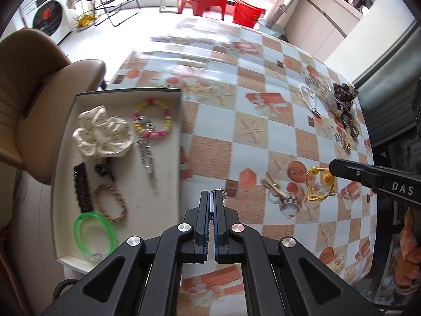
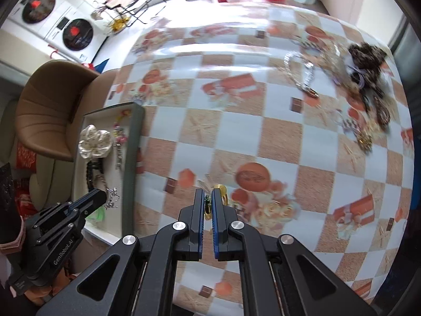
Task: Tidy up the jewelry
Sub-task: 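Carry the silver charm and yellow hair tie over the tray with both grippers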
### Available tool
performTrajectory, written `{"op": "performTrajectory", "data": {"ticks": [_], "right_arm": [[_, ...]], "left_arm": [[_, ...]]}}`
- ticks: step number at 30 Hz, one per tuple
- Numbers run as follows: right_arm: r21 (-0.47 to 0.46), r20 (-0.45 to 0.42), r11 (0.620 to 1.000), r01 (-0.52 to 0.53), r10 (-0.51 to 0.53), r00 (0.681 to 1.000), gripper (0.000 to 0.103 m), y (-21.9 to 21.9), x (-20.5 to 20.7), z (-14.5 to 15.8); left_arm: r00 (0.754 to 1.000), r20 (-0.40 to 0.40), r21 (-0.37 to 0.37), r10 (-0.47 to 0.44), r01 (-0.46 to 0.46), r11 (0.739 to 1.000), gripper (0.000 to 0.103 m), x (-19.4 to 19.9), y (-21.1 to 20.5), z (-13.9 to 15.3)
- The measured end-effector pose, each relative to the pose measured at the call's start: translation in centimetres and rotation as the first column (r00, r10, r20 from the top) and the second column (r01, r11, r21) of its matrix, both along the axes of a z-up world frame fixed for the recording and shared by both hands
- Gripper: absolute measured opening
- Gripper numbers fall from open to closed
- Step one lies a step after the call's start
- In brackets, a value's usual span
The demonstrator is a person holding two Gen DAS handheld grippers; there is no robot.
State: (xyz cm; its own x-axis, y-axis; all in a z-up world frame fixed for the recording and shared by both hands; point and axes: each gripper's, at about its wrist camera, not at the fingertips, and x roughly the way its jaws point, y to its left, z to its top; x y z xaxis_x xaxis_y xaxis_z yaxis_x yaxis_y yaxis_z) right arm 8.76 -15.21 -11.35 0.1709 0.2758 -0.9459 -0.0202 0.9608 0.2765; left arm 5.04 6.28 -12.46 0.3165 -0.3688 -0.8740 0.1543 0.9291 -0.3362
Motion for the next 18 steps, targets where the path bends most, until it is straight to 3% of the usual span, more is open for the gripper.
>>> {"op": "performTrajectory", "data": {"ticks": [1, 2, 18], "right_arm": [[0.002, 0.005, 1.0, -0.011, 0.011, 1.0, 0.006, 0.6, 0.1, 0.2], [0.004, 0.01, 1.0, -0.024, 0.024, 1.0, 0.006, 1.3, 0.2, 0.5], [0.039, 0.049, 0.973, -0.227, 0.225, 0.973, 0.006, 13.1, 1.8, 2.0]], "left_arm": [[1.0, 0.0, 0.0, 0.012, -0.012, 1.0, 0.005, -0.1, 0.6, 0.0], [0.997, -0.023, 0.106, 0.077, -0.074, 0.992, 0.005, -0.3, 1.1, 0.0], [0.97, -0.041, 0.111, 0.238, -0.233, 0.966, 0.005, -3.2, 9.9, -1.1]]}}
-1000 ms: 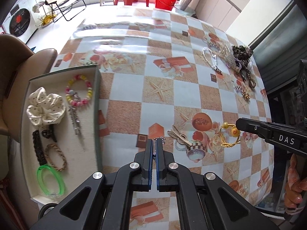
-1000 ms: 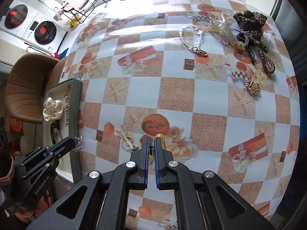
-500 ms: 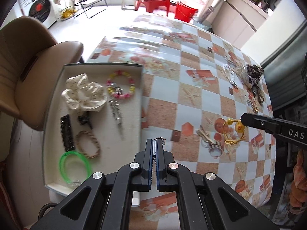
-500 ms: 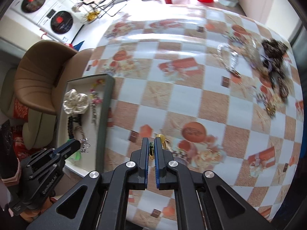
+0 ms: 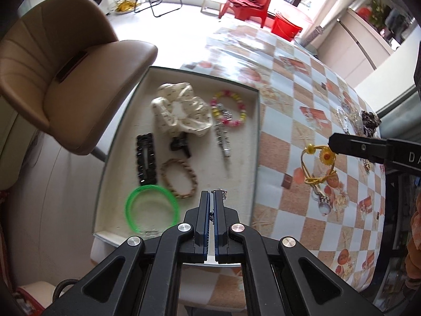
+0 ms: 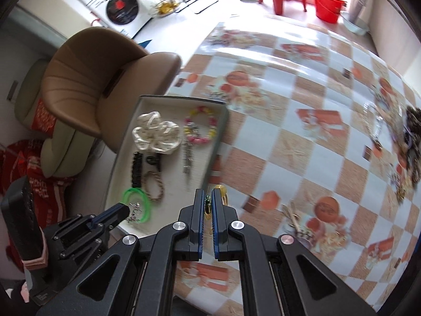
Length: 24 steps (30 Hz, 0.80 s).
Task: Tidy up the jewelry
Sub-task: 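Carry the silver charm and yellow hair tie over the tray with both grippers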
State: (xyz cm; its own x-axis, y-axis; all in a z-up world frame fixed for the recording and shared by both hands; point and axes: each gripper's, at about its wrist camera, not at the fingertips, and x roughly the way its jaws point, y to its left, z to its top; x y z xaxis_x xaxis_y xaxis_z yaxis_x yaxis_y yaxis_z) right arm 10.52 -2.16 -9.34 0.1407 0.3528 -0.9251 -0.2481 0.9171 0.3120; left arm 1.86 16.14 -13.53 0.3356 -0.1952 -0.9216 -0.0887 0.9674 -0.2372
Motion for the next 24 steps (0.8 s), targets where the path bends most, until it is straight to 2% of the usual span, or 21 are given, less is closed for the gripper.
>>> {"op": "performTrajectory", "data": {"ticks": [9, 10, 14, 24], "right_arm": [[0.017, -0.015, 0.997, -0.074, 0.074, 0.997, 0.006, 4.6, 0.1, -0.4], [0.017, -0.018, 0.997, -0.079, 0.079, 0.997, 0.006, 4.9, 0.1, -0.5], [0.018, -0.033, 0.995, -0.097, 0.097, 0.995, 0.006, 6.0, 0.1, -1.1], [0.04, -0.116, 0.995, -0.095, 0.099, 0.988, 0.006, 7.3, 0.6, -4.6]], "left_arm": [[0.999, -0.018, -0.011, 0.037, -0.038, 0.999, 0.005, -0.8, 2.2, -1.0], [0.999, -0.024, -0.047, 0.034, -0.035, 0.998, 0.005, -0.9, 2.3, -1.1], [0.999, -0.037, -0.049, 0.033, -0.035, 0.998, 0.005, -1.0, 2.5, -1.7], [0.998, -0.066, -0.063, -0.001, -0.003, 0.998, 0.005, -0.6, 1.4, -3.7]]}}
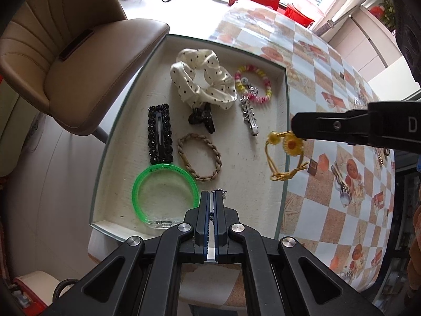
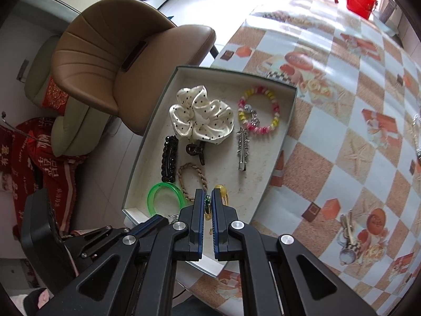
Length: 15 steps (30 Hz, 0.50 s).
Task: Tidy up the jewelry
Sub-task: 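Carry the silver charm and yellow hair tie over the tray with both grippers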
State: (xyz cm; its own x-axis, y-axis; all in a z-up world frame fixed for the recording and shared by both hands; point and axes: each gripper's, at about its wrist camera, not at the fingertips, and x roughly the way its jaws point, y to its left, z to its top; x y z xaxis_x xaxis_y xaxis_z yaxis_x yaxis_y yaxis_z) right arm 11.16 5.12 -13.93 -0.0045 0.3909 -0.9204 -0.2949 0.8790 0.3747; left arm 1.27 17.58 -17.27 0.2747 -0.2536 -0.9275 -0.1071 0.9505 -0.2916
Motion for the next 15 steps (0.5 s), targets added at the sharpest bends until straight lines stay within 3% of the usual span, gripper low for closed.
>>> {"op": "performTrajectory", "data": {"ticks": [15], "right_arm": [[-0.025, -0.105, 1.0, 0.014, -0.016, 0.994, 0.006, 0.9, 1.7, -6.6]], "left_arm": [[0.998, -0.055, 0.07, 0.013, -0.009, 0.997, 0.005, 0.7, -0.5, -2.6]]}}
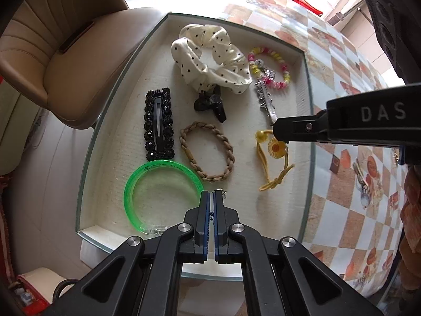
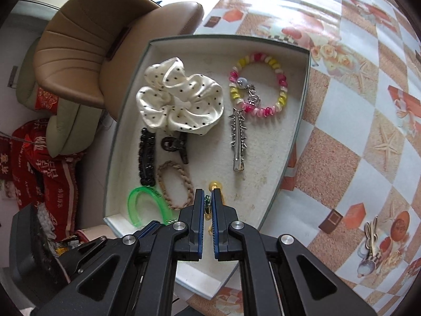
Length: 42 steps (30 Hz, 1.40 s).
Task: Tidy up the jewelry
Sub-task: 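Carry the silver charm and yellow hair tie over the tray with both grippers, then open the right gripper to drop the hair tie while the left releases the charm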
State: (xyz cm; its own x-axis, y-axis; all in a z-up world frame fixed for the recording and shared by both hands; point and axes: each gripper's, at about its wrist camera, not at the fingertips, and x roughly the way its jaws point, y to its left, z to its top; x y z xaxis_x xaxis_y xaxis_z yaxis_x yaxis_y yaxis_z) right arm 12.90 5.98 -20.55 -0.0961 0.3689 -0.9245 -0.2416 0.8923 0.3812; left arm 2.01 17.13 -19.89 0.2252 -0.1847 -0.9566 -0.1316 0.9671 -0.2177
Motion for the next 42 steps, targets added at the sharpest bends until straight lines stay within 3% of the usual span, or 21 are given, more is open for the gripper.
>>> {"op": "performTrajectory", "data": {"ticks": [10, 15, 17, 20, 32, 39, 42], "right_arm": [[-0.035, -0.049, 0.999, 0.021, -0.023, 0.999, 0.006, 0.1, 0.9, -3.0], [-0.034, -0.071, 0.999, 0.022, -0.024, 0.997, 0.008, 0.7, 1.2, -3.4], [-0.03, -0.067, 0.999, 0.024, -0.026, 0.997, 0.017, 0.6, 1.4, -3.0], [-0.016, -0.041, 0.999, 0.036, -0.037, 0.998, 0.047, 0.4, 1.7, -2.0], [0.003, 0.067, 0.997, 0.073, -0.073, 0.995, 0.047, -2.8, 0.9, 3.7], [-0.028, 0.083, 0.995, 0.098, -0.095, 0.992, 0.047, -5.2, -0.6, 5.1], [-0.034, 0.084, 0.994, 0.106, -0.103, 0.991, 0.047, -6.0, -1.1, 5.4]], "left_arm": [[0.999, -0.031, 0.013, -0.017, 0.018, 1.0, 0.005, 0.4, -0.1, 0.7], [0.992, -0.126, 0.023, -0.027, 0.03, 0.999, 0.005, 0.7, 0.3, 1.3], [0.988, -0.149, 0.022, -0.029, 0.033, 0.999, 0.005, 0.8, 0.5, 1.6], [0.987, -0.157, 0.024, -0.029, 0.034, 0.999, 0.005, 0.9, 0.7, 2.1], [0.988, -0.151, 0.023, -0.038, 0.042, 0.999, 0.005, 0.5, 1.5, 5.8], [0.999, -0.052, 0.126, 0.01, -0.003, 0.992, 0.006, 0.3, 1.9, 7.9], [0.999, -0.047, 0.129, 0.008, -0.001, 0.992, 0.006, 0.5, 1.9, 8.3]]}}
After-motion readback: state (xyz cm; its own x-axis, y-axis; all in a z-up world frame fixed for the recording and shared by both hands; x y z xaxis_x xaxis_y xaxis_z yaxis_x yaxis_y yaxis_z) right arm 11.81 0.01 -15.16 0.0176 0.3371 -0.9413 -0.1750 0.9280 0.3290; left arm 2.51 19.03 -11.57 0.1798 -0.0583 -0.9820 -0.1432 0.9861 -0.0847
